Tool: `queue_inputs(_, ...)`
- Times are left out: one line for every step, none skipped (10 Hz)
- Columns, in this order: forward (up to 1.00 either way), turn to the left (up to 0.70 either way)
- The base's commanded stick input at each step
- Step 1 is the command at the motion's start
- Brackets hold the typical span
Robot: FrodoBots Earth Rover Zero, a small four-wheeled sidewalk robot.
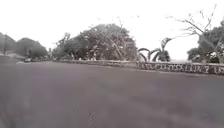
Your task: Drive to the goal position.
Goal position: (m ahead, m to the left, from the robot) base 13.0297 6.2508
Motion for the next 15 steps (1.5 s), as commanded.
queue_inputs(0.85, 0.00)
queue_inputs(0.85, 0.00)
queue_inputs(0.85, 0.00)
queue_inputs(0.85, 0.27)
queue_inputs(0.85, 0.27)
queue_inputs(0.85, 0.27)
queue_inputs(0.85, 0.19)
queue_inputs(0.85, 0.08)
queue_inputs(0.85, 0.00)
queue_inputs(0.85, 0.00)
queue_inputs(0.85, 0.00)
queue_inputs(0.85, 0.08)
queue_inputs(0.85, 0.19)
queue_inputs(0.85, 0.27)
queue_inputs(0.85, 0.27)
